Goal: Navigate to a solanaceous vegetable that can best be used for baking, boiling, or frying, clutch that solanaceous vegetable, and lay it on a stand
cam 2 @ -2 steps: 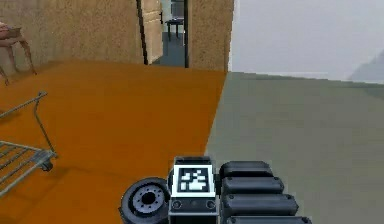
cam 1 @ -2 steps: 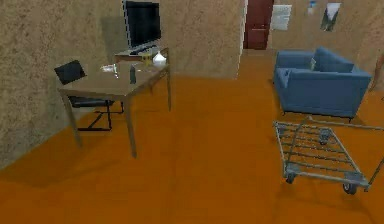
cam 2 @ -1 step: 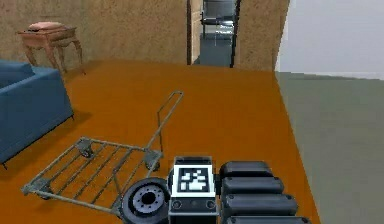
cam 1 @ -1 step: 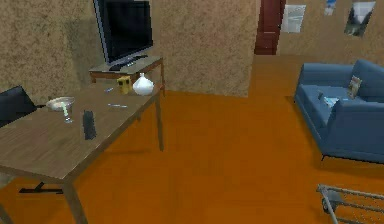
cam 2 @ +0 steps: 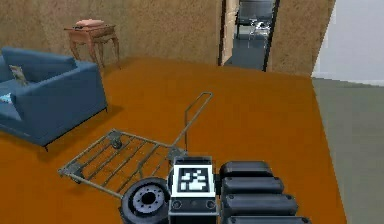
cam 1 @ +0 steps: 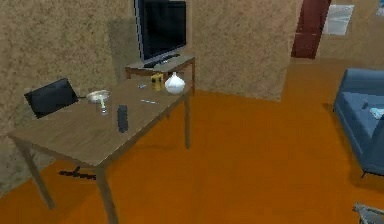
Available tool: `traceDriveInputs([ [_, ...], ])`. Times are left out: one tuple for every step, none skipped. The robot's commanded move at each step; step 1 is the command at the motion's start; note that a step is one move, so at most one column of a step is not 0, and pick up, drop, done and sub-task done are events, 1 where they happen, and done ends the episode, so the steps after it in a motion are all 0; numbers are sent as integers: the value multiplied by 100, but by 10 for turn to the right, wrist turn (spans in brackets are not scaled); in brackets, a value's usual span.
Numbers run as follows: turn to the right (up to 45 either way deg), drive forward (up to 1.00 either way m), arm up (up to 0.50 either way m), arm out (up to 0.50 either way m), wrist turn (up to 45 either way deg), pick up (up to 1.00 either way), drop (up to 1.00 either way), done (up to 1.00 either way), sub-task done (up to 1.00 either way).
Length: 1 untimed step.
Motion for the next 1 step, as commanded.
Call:
traceDriveInputs([
  [0, 15, 0, 0, 0, 0, 0, 0, 0],
])
